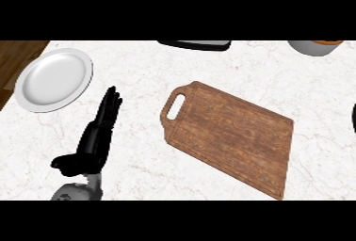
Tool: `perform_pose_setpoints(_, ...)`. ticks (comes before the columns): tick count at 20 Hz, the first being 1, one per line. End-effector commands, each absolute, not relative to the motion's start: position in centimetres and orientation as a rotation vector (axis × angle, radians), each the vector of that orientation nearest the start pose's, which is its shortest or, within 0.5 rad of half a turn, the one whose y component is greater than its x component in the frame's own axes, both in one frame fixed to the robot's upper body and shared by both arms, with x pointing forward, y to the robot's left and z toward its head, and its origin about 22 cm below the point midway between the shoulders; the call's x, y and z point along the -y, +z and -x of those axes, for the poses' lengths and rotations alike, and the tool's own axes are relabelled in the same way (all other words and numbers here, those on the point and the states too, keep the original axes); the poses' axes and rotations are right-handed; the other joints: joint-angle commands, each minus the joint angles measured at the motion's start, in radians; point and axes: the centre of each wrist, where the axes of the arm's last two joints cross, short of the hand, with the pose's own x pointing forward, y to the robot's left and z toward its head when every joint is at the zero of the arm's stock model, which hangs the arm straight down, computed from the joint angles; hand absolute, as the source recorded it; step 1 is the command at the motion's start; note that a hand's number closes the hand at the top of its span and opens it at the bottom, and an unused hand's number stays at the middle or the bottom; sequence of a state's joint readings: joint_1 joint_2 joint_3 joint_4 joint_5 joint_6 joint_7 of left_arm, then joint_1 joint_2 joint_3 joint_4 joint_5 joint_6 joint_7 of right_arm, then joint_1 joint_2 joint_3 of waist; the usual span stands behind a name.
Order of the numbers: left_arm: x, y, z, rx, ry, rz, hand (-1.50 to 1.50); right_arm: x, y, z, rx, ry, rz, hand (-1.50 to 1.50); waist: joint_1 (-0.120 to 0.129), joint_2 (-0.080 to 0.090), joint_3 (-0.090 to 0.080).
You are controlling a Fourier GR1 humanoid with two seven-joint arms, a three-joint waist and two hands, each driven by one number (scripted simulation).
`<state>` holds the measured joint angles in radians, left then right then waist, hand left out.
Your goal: Pick the bell pepper from the cutting board and place it in the pot
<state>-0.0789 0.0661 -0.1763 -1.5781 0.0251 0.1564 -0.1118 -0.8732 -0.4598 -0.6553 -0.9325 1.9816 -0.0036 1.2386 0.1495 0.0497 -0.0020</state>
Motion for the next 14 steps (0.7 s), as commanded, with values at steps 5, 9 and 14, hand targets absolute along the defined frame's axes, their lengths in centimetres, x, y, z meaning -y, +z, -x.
perform_pose_setpoints(5,-20.6,2.0,-25.8,1.754,-0.033,-0.044,0.00,38.7,20.6,-40.6,-0.263,-0.513,1.933,1.50,-0.052,-0.019,0.002)
perform_pose_setpoints(9,-20.6,1.3,-25.4,1.719,-0.009,-0.047,0.00,38.1,18.3,-40.4,-0.277,-0.508,1.915,1.50,-0.087,-0.028,0.003)
perform_pose_setpoints(14,-21.4,0.9,-24.8,1.703,0.005,-0.068,0.00,37.2,14.6,-39.5,-0.260,-0.540,1.824,1.50,-0.111,-0.039,0.003)
